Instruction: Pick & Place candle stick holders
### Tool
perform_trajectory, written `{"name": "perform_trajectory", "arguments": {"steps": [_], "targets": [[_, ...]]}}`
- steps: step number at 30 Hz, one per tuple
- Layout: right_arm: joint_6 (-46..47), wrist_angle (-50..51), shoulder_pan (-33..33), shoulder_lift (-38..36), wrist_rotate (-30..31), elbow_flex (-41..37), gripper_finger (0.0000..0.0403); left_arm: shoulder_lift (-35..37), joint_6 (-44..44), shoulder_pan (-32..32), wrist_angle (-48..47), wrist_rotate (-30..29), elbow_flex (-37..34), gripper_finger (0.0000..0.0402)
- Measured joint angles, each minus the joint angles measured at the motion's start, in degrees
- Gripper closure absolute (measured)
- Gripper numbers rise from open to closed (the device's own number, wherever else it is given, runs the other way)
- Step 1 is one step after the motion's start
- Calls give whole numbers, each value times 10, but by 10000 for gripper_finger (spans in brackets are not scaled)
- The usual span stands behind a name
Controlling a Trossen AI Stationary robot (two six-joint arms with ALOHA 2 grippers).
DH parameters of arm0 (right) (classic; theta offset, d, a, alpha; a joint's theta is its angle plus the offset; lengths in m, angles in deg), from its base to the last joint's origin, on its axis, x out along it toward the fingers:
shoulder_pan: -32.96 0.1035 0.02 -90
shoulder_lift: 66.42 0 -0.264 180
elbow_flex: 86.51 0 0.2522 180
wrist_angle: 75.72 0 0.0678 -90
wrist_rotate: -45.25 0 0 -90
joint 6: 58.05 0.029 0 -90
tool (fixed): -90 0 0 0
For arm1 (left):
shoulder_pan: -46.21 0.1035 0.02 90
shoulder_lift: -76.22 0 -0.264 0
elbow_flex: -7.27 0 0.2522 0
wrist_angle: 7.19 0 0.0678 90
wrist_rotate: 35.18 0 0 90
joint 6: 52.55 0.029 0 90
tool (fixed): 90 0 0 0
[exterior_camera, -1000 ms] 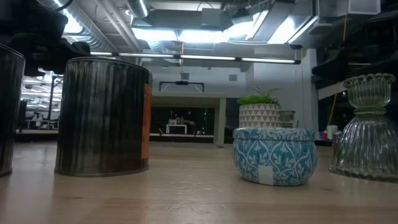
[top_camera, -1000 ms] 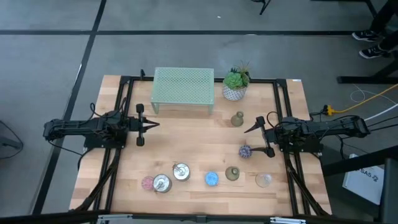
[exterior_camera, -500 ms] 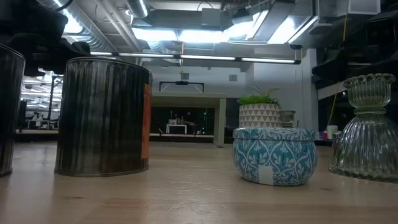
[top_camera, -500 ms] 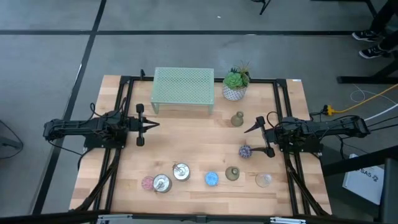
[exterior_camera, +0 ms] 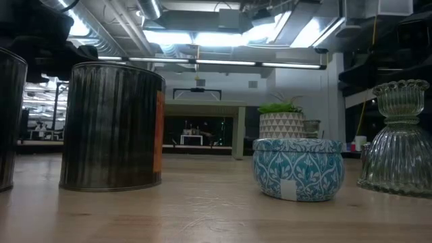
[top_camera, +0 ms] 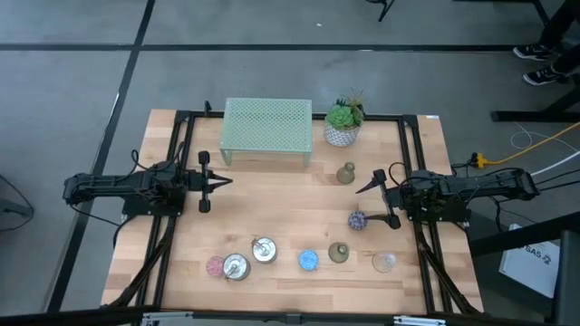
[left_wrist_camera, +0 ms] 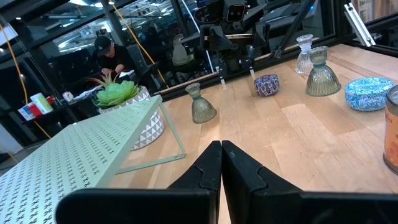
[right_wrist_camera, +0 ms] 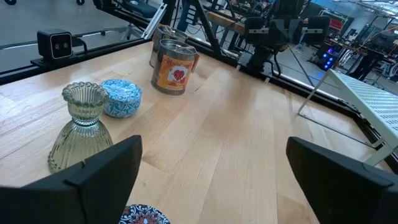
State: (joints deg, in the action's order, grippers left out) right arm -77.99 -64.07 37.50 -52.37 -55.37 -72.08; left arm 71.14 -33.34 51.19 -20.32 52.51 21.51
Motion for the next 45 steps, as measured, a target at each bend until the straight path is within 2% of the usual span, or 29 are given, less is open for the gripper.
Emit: {"name": "perform_trajectory", "arguments": {"steps": [11, 19, 23, 26, 29, 36, 40, 45], "targets": [[8, 0, 0, 0, 0, 0, 3, 0, 0, 0, 0, 0, 0, 395], [140, -1, 0, 0, -10, 0, 3, 0, 0, 0, 0, 0, 0, 396], [242, -5, 0, 0, -43, 0, 3, 0, 0, 0, 0, 0, 0, 395], [335, -7, 1, 0, -46, 0, 3, 0, 0, 0, 0, 0, 0, 396], [373, -9, 1, 0, -47, 0, 3, 0, 0, 0, 0, 0, 0, 395], [356, -34, 1, 1, -61, 1, 3, 0, 0, 0, 0, 0, 0, 396], [310, 37, 1, 16, -31, 36, 3, 0, 0, 0, 0, 0, 0, 395], [249, 123, 2, 68, 18, 109, 3, 0, 0, 0, 0, 0, 0, 395]]}}
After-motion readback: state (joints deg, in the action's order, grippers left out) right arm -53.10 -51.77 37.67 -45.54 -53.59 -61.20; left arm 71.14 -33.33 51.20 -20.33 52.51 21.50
